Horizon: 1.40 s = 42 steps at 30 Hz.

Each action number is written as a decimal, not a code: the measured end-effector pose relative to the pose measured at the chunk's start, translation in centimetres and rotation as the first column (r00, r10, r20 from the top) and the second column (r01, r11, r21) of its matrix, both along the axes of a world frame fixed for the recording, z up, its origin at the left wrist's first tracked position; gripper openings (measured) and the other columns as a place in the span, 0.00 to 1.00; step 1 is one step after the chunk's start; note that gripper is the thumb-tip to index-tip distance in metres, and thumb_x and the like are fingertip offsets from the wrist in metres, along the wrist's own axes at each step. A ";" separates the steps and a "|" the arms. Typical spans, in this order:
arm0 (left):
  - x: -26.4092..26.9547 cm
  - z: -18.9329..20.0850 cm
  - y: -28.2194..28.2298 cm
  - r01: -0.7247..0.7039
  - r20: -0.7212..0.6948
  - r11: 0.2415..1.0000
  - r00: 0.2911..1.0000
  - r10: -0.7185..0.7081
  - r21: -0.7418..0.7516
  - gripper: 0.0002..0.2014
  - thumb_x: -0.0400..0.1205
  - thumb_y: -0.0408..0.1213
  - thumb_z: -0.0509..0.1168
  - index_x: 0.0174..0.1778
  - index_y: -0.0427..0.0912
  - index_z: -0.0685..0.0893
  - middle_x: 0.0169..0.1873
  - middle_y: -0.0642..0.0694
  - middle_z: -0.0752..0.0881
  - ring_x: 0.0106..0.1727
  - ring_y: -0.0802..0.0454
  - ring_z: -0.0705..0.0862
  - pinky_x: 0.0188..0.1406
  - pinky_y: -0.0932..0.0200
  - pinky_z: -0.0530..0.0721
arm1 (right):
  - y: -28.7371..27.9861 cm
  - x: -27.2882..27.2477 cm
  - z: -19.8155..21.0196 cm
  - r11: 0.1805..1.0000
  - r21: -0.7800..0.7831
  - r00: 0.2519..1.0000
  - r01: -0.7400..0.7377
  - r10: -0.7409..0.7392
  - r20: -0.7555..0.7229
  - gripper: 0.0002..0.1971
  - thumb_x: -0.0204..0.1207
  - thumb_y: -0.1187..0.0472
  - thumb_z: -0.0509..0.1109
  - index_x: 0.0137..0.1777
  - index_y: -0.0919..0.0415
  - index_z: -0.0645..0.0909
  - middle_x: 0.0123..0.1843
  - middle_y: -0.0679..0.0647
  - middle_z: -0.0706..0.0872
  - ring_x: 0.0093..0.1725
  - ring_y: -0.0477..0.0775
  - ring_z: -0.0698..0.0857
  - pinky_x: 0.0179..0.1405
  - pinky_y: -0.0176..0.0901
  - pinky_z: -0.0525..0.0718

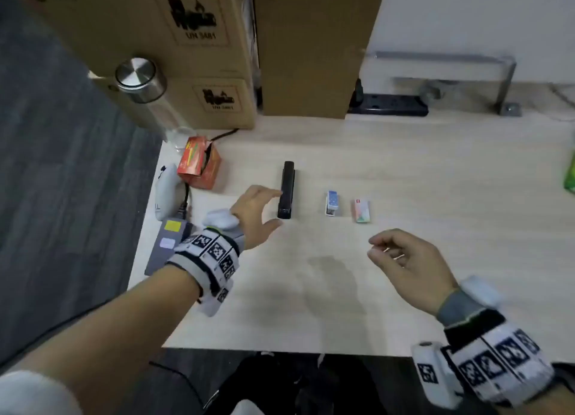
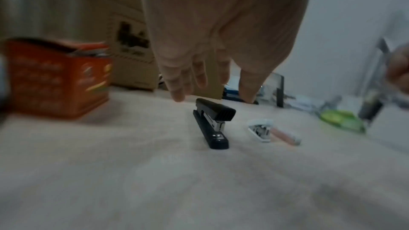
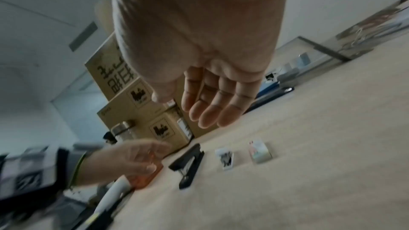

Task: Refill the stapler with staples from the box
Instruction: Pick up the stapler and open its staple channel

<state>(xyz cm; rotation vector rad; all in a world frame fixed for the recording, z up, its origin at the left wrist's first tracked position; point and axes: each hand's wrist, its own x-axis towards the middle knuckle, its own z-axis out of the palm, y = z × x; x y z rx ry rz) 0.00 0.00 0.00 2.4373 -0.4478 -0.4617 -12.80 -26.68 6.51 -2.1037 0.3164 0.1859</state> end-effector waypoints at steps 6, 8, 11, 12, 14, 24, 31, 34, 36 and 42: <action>5.7 0.5 -3.6 0.428 -0.039 0.587 0.828 -0.559 0.688 0.39 0.78 0.25 0.61 0.79 0.56 0.51 0.83 0.47 0.40 0.82 0.43 0.35 0.80 0.44 0.40 | 1.2 -0.6 -4.0 0.990 -0.012 0.985 -0.140 0.138 -0.107 0.05 0.72 0.58 0.76 0.47 0.51 0.84 0.39 0.45 0.87 0.37 0.46 0.82 0.39 0.33 0.80; 6.6 0.5 -4.8 0.437 -0.104 0.425 0.784 -0.612 0.793 0.33 0.82 0.29 0.55 0.79 0.56 0.52 0.83 0.48 0.40 0.82 0.43 0.34 0.80 0.44 0.38 | 1.2 -0.7 -4.8 0.985 0.003 0.978 -0.174 0.174 -0.113 0.06 0.72 0.56 0.75 0.48 0.51 0.84 0.38 0.44 0.86 0.35 0.45 0.81 0.40 0.37 0.81; 7.6 -0.3 -6.3 0.473 -0.206 0.230 0.702 -0.681 0.851 0.27 0.84 0.34 0.55 0.79 0.53 0.57 0.83 0.49 0.48 0.82 0.45 0.38 0.82 0.43 0.42 | 0.8 -1.2 -6.0 0.979 0.034 0.967 -0.203 0.206 -0.151 0.07 0.72 0.55 0.75 0.49 0.50 0.83 0.37 0.41 0.84 0.35 0.44 0.81 0.42 0.42 0.83; 7.9 -0.7 -6.5 0.482 -0.209 0.208 0.674 -0.709 0.851 0.25 0.83 0.34 0.56 0.77 0.51 0.61 0.82 0.50 0.55 0.83 0.46 0.41 0.82 0.44 0.44 | 0.7 -1.3 -6.3 0.977 0.035 0.965 -0.211 0.214 -0.151 0.07 0.72 0.55 0.75 0.49 0.49 0.83 0.37 0.41 0.83 0.35 0.45 0.81 0.42 0.43 0.84; 8.0 -1.0 -7.0 0.476 -0.134 0.258 0.644 -0.753 0.840 0.19 0.82 0.36 0.58 0.70 0.52 0.71 0.75 0.53 0.70 0.82 0.47 0.51 0.82 0.45 0.49 | -0.3 -1.6 -6.6 0.982 0.046 0.971 -0.185 0.190 -0.147 0.07 0.72 0.55 0.75 0.49 0.49 0.83 0.37 0.41 0.83 0.35 0.45 0.81 0.42 0.44 0.84; -3.0 0.4 -7.8 0.513 -0.131 0.587 0.811 -0.570 0.627 0.17 0.80 0.56 0.59 0.58 0.50 0.78 0.54 0.48 0.84 0.60 0.43 0.77 0.56 0.50 0.73 | -0.7 -0.8 -8.7 0.968 -0.147 0.963 -0.204 0.171 -0.209 0.20 0.72 0.46 0.73 0.62 0.47 0.78 0.44 0.44 0.79 0.37 0.48 0.79 0.44 0.43 0.78; -7.0 -1.7 -8.5 0.470 -0.175 0.739 0.879 -0.444 0.482 0.14 0.80 0.54 0.61 0.57 0.52 0.79 0.52 0.48 0.81 0.56 0.45 0.76 0.44 0.53 0.72 | 0.5 -0.5 -10.5 0.872 -0.266 0.897 -0.411 0.333 -0.291 0.17 0.75 0.57 0.68 0.64 0.50 0.78 0.57 0.55 0.80 0.52 0.63 0.82 0.47 0.46 0.79; -7.6 -1.8 -8.5 0.414 -0.141 0.800 0.908 -0.394 0.434 0.13 0.79 0.53 0.62 0.55 0.52 0.80 0.50 0.49 0.82 0.56 0.45 0.76 0.42 0.51 0.75 | 0.8 -0.5 -11.0 0.839 -0.307 0.878 -0.449 0.350 -0.328 0.12 0.75 0.58 0.66 0.58 0.51 0.80 0.54 0.56 0.80 0.49 0.66 0.82 0.46 0.50 0.81; -7.7 -1.8 -8.4 0.388 -0.107 0.841 0.920 -0.377 0.378 0.12 0.79 0.53 0.63 0.54 0.52 0.80 0.49 0.50 0.82 0.54 0.45 0.76 0.42 0.52 0.74 | 0.6 -0.3 -11.6 0.815 -0.330 0.861 -0.476 0.356 -0.363 0.12 0.75 0.59 0.66 0.58 0.51 0.80 0.53 0.56 0.79 0.49 0.66 0.82 0.45 0.50 0.81; -8.5 -1.8 -3.7 0.190 0.043 0.976 0.982 -0.186 -0.110 0.10 0.74 0.42 0.72 0.50 0.49 0.84 0.43 0.50 0.86 0.44 0.50 0.82 0.44 0.52 0.82 | 0.7 -0.5 -12.0 0.797 -0.358 0.860 -0.486 0.364 -0.357 0.12 0.79 0.51 0.65 0.58 0.54 0.79 0.53 0.55 0.79 0.49 0.63 0.81 0.41 0.46 0.75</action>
